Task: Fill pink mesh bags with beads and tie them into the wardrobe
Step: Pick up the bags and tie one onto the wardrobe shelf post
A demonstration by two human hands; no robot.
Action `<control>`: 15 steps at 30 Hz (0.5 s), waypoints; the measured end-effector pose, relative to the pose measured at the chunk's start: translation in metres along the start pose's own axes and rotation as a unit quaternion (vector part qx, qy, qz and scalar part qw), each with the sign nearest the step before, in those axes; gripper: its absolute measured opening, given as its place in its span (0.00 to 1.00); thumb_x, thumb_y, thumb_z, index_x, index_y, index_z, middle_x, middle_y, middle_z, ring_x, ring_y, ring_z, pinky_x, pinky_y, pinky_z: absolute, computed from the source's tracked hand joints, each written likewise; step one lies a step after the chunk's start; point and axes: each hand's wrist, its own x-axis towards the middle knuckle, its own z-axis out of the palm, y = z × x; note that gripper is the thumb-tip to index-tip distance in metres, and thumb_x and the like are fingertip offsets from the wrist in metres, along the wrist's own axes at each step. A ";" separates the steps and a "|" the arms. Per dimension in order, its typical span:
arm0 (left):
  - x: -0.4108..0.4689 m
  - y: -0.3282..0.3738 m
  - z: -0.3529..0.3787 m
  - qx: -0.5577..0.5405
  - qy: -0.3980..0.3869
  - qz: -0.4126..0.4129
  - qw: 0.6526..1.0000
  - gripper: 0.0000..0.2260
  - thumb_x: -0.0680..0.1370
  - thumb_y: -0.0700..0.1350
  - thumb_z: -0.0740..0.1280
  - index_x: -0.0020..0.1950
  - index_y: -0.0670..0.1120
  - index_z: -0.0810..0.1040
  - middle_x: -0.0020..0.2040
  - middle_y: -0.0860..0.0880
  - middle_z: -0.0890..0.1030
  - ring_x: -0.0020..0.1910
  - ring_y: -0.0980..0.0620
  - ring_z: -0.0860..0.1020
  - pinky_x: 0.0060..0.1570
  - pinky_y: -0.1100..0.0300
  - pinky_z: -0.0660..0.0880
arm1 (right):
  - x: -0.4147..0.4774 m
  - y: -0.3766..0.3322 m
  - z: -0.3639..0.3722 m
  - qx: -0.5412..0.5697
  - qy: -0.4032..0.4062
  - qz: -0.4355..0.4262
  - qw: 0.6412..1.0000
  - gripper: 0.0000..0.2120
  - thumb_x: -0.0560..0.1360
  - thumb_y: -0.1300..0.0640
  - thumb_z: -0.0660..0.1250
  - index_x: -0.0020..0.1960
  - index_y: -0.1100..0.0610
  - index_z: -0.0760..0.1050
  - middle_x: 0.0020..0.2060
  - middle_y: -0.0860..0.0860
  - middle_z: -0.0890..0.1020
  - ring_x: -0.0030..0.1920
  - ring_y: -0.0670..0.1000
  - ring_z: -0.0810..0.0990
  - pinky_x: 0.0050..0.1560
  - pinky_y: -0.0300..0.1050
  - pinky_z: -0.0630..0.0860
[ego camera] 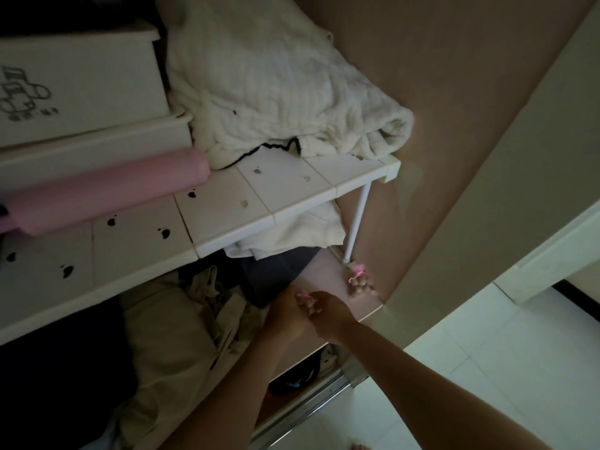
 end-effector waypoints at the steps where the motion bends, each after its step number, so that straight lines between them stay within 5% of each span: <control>1: -0.003 0.001 -0.001 -0.011 -0.007 0.001 1.000 0.08 0.76 0.38 0.69 0.54 0.44 0.81 0.48 0.49 0.83 0.50 0.47 0.82 0.45 0.64 0.73 | -0.004 0.001 0.000 0.027 0.001 0.011 1.000 0.19 0.80 0.64 0.64 0.70 0.59 0.73 0.55 0.52 0.78 0.55 0.53 0.81 0.51 0.36 0.78; 3: -0.008 0.005 -0.003 -0.102 -0.029 -0.022 0.994 0.03 0.76 0.35 0.69 0.45 0.42 0.79 0.38 0.50 0.80 0.41 0.49 0.80 0.36 0.67 0.74 | -0.014 0.000 0.001 0.071 0.020 0.028 0.997 0.18 0.80 0.64 0.64 0.69 0.57 0.75 0.54 0.52 0.80 0.49 0.51 0.81 0.38 0.27 0.73; 6: -0.013 0.009 -0.009 -0.163 -0.079 -0.014 0.983 0.14 0.73 0.29 0.67 0.32 0.44 0.74 0.32 0.46 0.76 0.39 0.46 0.76 0.39 0.56 0.79 | -0.031 0.000 -0.007 0.140 0.075 0.023 0.987 0.18 0.78 0.64 0.68 0.67 0.55 0.78 0.52 0.49 0.82 0.39 0.45 0.78 0.31 0.26 0.70; 9: -0.020 0.015 -0.017 -0.234 -0.100 -0.015 0.967 0.06 0.72 0.33 0.74 0.45 0.41 0.80 0.41 0.41 0.82 0.40 0.44 0.81 0.46 0.46 0.81 | -0.051 -0.005 -0.025 0.167 0.093 -0.013 0.981 0.16 0.77 0.65 0.68 0.63 0.54 0.81 0.48 0.47 0.85 0.34 0.38 0.77 0.32 0.27 0.69; 12: -0.040 0.041 -0.033 -0.270 -0.061 0.015 0.961 0.09 0.74 0.38 0.74 0.52 0.41 0.79 0.41 0.41 0.83 0.34 0.49 0.80 0.40 0.54 0.81 | -0.074 -0.018 -0.050 0.200 0.123 -0.070 0.970 0.11 0.78 0.69 0.67 0.56 0.59 0.83 0.36 0.41 0.82 0.29 0.37 0.79 0.30 0.27 0.71; 15: -0.061 0.071 -0.048 -0.242 -0.019 0.061 0.968 0.09 0.75 0.42 0.74 0.53 0.44 0.80 0.37 0.45 0.83 0.32 0.52 0.79 0.33 0.61 0.76 | -0.096 -0.029 -0.074 0.206 0.146 -0.130 0.959 0.11 0.78 0.72 0.66 0.56 0.61 0.80 0.39 0.51 0.81 0.29 0.37 0.80 0.28 0.30 0.72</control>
